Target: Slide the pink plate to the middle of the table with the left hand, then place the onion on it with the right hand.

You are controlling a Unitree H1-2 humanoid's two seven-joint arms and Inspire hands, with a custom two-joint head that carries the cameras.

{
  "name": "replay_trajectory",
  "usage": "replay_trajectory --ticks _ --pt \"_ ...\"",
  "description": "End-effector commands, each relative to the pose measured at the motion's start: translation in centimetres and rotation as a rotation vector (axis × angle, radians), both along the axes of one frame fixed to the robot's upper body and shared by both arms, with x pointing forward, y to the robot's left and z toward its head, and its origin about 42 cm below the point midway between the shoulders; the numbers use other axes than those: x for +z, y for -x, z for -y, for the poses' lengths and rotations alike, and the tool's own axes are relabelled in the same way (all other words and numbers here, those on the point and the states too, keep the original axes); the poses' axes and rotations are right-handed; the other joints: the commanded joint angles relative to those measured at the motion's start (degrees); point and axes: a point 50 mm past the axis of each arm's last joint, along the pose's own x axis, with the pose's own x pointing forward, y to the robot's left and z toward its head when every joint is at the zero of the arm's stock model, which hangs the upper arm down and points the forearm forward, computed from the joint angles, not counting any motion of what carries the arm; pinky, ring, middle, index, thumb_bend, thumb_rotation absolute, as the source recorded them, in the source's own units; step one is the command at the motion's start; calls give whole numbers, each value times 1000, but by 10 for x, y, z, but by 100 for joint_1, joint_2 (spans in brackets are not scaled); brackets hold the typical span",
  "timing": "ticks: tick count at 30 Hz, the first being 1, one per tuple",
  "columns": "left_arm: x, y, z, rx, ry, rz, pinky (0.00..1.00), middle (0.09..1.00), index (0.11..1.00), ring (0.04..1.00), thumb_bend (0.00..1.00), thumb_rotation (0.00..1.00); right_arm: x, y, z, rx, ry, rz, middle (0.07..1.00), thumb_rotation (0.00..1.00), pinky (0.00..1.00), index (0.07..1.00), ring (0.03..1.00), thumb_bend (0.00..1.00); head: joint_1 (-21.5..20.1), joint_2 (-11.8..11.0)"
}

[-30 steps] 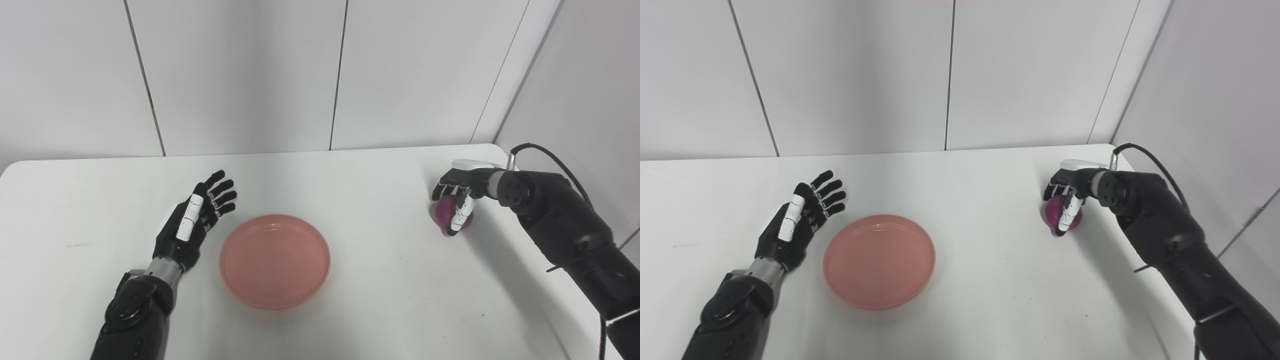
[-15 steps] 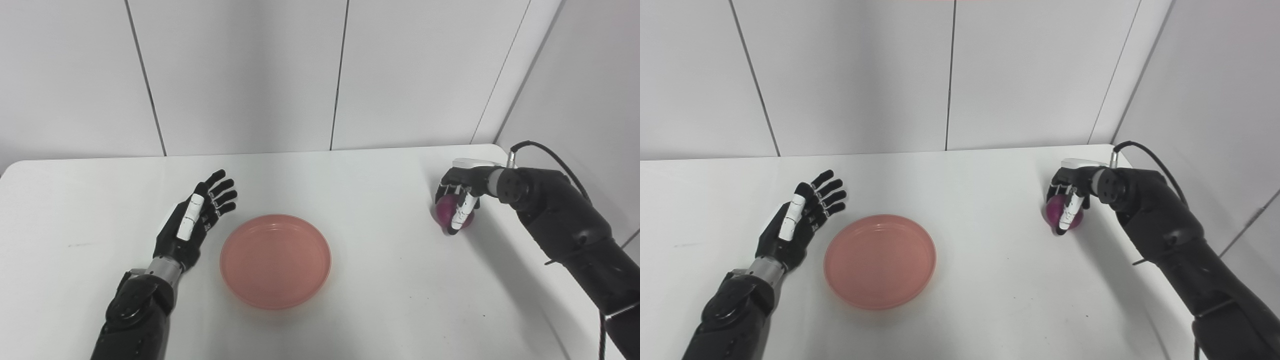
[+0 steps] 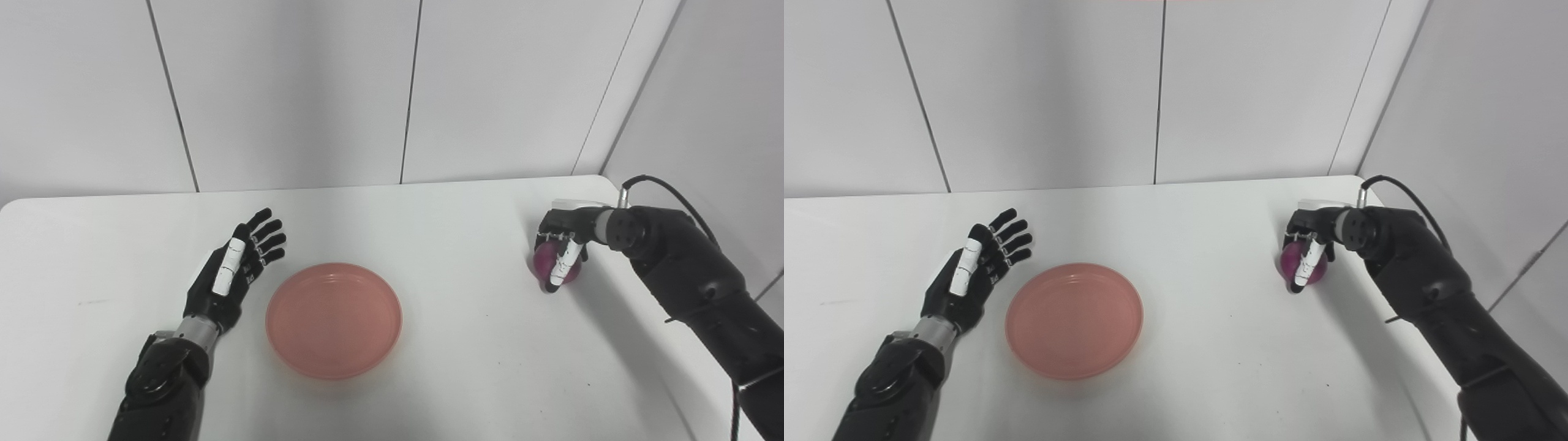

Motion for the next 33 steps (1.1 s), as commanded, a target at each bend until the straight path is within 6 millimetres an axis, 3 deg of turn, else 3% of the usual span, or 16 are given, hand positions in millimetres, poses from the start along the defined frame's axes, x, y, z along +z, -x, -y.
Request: replay_trajectory --ticks 1,14,20,24,33 --pt "-61 34 -12 33 -44 -248 852 885 873 867 875 818 21 -3 5 14 33 24 508 0 365 478 459 529 2 1" --pt "-64 34 -11 31 -37 -255 850 884 873 864 863 812 70 -2 -13 123 84 127 479 0 332 498 429 530 2 -12" --pt "-63 33 -11 33 -41 -254 855 882 871 865 869 810 109 1 -41 232 100 218 475 0 305 501 400 530 8 -15" --pt "-64 33 -8 32 -39 -255 846 877 870 859 871 807 129 5 -62 297 120 272 482 0 347 493 414 531 25 -28" --pt "-68 34 -5 28 -37 -260 849 882 866 862 862 806 152 6 -104 397 115 335 492 0 293 486 388 531 157 -42"
